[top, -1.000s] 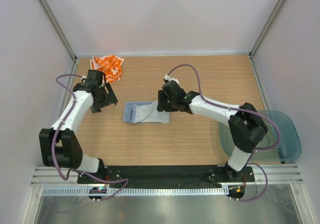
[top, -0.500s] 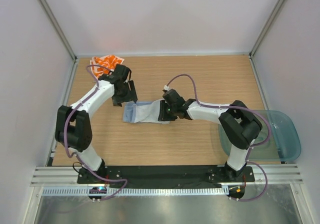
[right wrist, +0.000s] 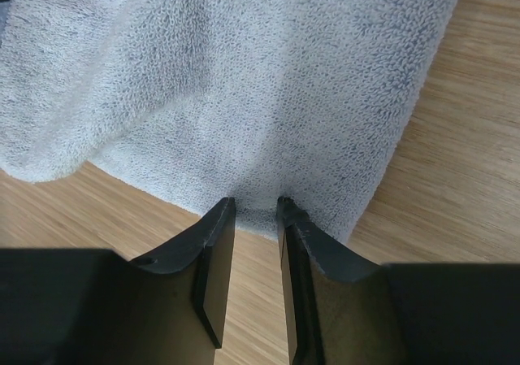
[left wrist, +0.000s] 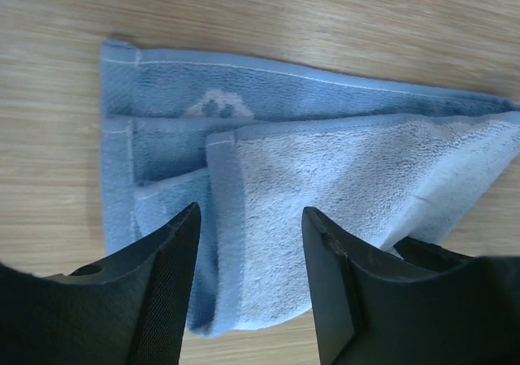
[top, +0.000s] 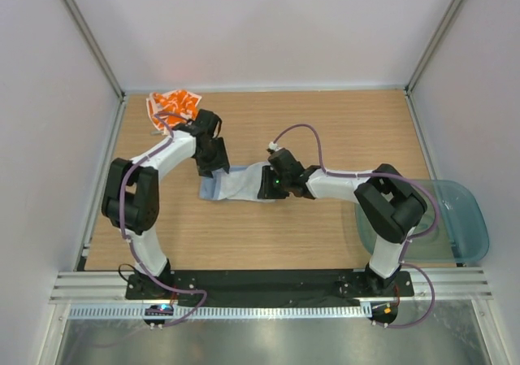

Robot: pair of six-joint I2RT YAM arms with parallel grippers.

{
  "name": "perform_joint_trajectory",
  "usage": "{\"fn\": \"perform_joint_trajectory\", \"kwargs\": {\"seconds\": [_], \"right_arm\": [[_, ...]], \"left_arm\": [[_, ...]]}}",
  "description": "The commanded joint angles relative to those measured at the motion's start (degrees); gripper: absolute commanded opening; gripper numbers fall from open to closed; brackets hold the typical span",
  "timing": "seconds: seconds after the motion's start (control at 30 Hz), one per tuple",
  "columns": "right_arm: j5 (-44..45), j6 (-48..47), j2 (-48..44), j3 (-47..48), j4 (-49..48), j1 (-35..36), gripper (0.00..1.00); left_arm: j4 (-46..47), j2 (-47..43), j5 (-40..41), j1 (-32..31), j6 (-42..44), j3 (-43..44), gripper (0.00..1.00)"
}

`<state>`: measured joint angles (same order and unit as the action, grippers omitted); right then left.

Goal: Roll the towels
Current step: Fold the towel

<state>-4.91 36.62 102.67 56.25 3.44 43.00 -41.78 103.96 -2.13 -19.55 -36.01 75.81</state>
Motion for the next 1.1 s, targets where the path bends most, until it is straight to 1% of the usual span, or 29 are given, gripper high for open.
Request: {"fn": "perform_joint_trajectory", "kwargs": {"seconds": [0.0,0.1,0.13,0.17,0.2,0.23,0.27,0.3,0.33,0.37,0.43,0.53,0.57,0.67,0.77,0.9,0.93,0.97,1.0,1.03,1.07], "right_arm": [[0.2,-0.2,1.2,-1.5,0.2,-0.3,0.35],[0.0,-0.6,1.3,-1.8,0.2,-0.6,0.35],[0.0,-0.8,1.3,-1.9,0.3,-0.8,0.35],[-0.1,-0.8,1.1,-2.0,0.4,-1.1,0.35],[-0.1,-0.8,1.1,-2.2,0.4,-1.2,0.34],[-0.2,-1.0,1.1,-2.4,0.4,-1.3,0.34],[-0.2,-1.0,1.0,-2.6,0.5,-1.4,0.35],[-0.3,-1.0,1.0,-2.9,0.5,-1.6,0.34],[-0.4,-1.1,1.0,-3.2,0.5,-1.6,0.34],[-0.5,-0.9,1.0,-3.4,0.5,-1.6,0.34],[-0.5,-0.9,1.0,-4.0,0.5,-1.7,0.35],[-0.8,-0.7,1.0,-4.7,0.8,-1.8,0.35],[-1.1,-0.7,1.0,-4.7,0.8,-1.7,0.35],[-1.4,-0.7,1.1,-4.7,0.9,-1.7,0.36],[-2.0,-0.5,1.8,-4.5,1.0,-1.8,0.38],[-2.6,-0.8,2.4,-3.4,1.7,-1.7,0.45],[-2.7,-0.9,2.2,-3.4,1.9,-1.7,0.48],[-2.7,-1.0,2.0,-3.3,2.4,-1.7,0.5],[-2.6,-1.2,1.9,-2.8,2.7,-1.8,0.54],[-2.5,-1.6,1.7,-2.6,3.6,-1.7,0.55],[-2.4,-1.8,1.5,-2.1,4.2,-1.7,0.57]], "left_arm": [[4.2,1.2,-4.3,-0.7,-0.8,-0.9,0.54],[5.3,2.2,-4.5,-0.8,-1.3,-1.0,0.46],[5.4,2.8,-4.5,-0.8,-1.3,-0.9,0.41],[5.3,3.0,-4.5,-0.8,-1.3,-0.5,0.27],[5.2,3.2,-4.3,-0.8,-1.1,-0.2,0.21],[4.9,3.3,-3.2,-0.8,-1.0,0.4,0.08],[3.7,3.3,-2.2,-0.8,-0.8,1.8,0.03],[2.8,3.4,-1.0,-0.8,-0.6,2.8,0.0],[2.0,3.4,1.3,-0.8,-0.2,3.7,0.0],[0.2,3.4,1.8,-0.6,0.1,6.0,0.0],[-1.5,3.7,6.6,-0.2,1.5,7.9,0.0],[-4.0,3.6,11.2,0.2,3.4,10.8,0.0],[-4.1,3.5,13.9,0.4,3.8,11.0,0.0],[-4.0,3.2,17.9,0.5,5.3,11.2,0.0],[-4.1,4.1,20.1,0.5,5.9,11.3,0.0],[-4.0,5.2,22.9,0.5,5.5,9.6,0.0],[-3.8,5.5,23.4,0.5,5.3,8.9,0.01],[-3.7,5.7,24.1,0.5,4.9,8.1,0.03],[-3.7,6.0,24.8,0.5,4.4,8.0,0.09],[-4.0,6.9,25.9,0.5,4.3,7.9,0.24],[-4.5,7.4,26.5,0.6,4.1,8.1,0.33]]}}
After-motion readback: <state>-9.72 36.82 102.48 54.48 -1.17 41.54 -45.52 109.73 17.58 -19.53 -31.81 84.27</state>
